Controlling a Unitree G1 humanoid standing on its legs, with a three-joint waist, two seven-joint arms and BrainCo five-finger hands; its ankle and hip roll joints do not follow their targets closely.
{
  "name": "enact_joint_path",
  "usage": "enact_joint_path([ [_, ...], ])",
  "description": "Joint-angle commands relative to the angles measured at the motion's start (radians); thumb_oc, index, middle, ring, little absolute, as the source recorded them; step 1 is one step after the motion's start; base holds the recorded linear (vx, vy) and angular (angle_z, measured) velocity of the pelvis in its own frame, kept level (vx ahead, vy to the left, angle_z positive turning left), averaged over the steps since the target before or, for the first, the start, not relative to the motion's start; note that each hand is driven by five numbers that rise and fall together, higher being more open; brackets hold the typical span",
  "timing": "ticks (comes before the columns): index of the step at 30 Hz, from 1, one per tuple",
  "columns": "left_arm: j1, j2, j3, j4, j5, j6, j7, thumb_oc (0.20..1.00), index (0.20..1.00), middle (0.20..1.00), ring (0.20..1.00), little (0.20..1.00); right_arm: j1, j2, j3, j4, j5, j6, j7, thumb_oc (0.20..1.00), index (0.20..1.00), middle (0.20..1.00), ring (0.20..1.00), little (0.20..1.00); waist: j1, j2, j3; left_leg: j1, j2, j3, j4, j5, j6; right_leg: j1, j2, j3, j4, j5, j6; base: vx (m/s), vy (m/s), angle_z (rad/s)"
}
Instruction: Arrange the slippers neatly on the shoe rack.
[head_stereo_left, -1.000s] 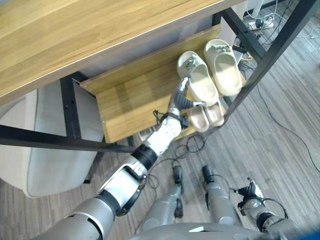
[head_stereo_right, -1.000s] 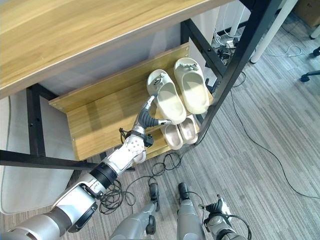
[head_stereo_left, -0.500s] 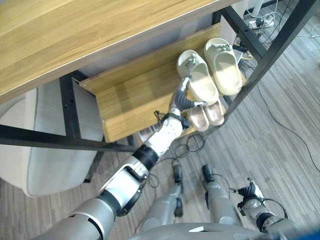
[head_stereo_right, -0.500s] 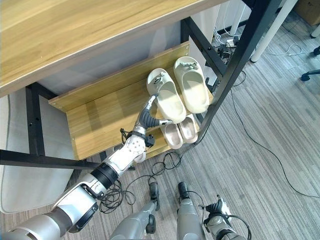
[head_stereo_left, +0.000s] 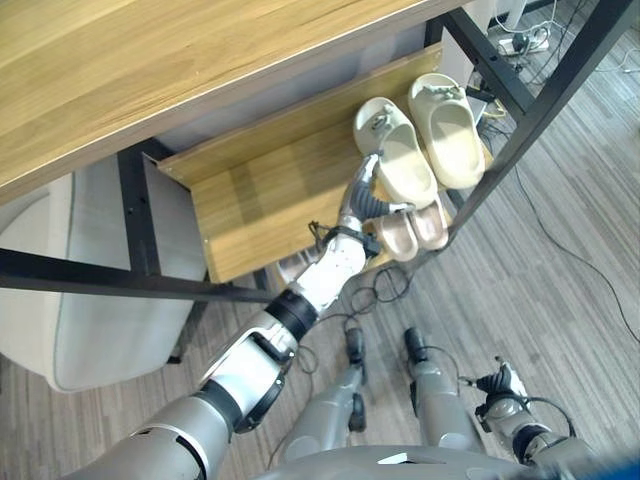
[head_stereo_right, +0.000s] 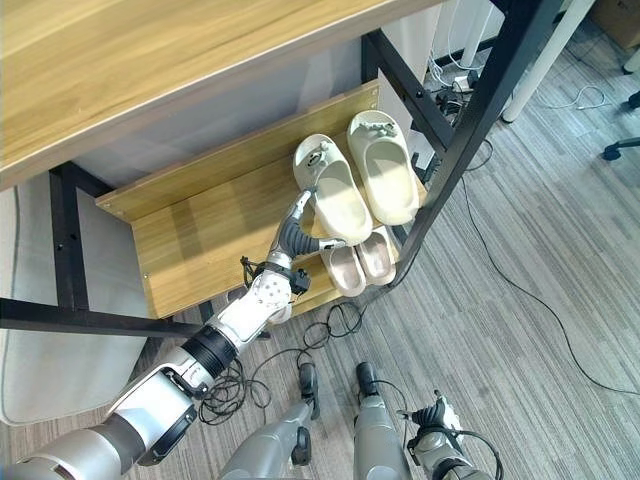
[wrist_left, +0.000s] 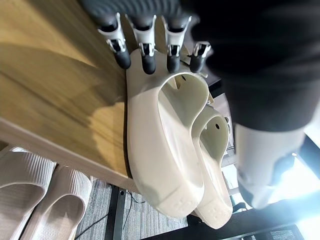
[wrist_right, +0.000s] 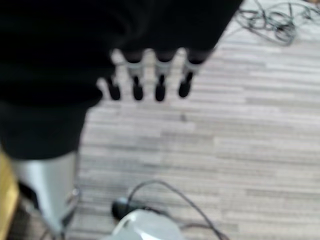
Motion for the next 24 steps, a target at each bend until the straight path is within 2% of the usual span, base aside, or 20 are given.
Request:
enact_joint_path([
  [1,-0.083,-0.072,-0.007,0.059,0.015,-0.055,0.007,1.000,1.000,1.000,1.000,1.000,-0.023,-0.037,0.007,0.004,0.037,-0.010,-0.019,1.000,1.000,1.000,1.000,1.000,0.005,0.024,0.017,-0.078,-0.060,-0.062,0.073,-0.030,0.013,-0.053,-0.003,-0.046,0.081,-0.047,0.008,0.00,0.000,0.00],
  [17,-0.080,-0.074,-0.015,0.059,0.022,-0.059,-0.001,1.000,1.000,1.000,1.000,1.000,-0.027,-0.038,0.002,0.006,0.044,-0.014,-0.017,1.000,1.000,1.000,1.000,1.000,0.006,0.023,0.020,-0.092,-0.062,-0.061,0.085,-0.030,0.015,-0.061,-0.003,-0.045,0.088,-0.045,0.006,0.00,0.000,0.00],
  [24,-0.078,-0.040,0.006,0.036,0.031,-0.061,0.000,1.000,1.000,1.000,1.000,1.000,-0.018,-0.036,-0.003,0.007,0.039,-0.013,-0.006,1.000,1.000,1.000,1.000,1.000,0.008,0.020,0.008,-0.083,-0.060,-0.067,0.088,-0.031,0.013,-0.045,-0.005,-0.049,0.087,-0.047,0.010,0.00,0.000,0.00],
])
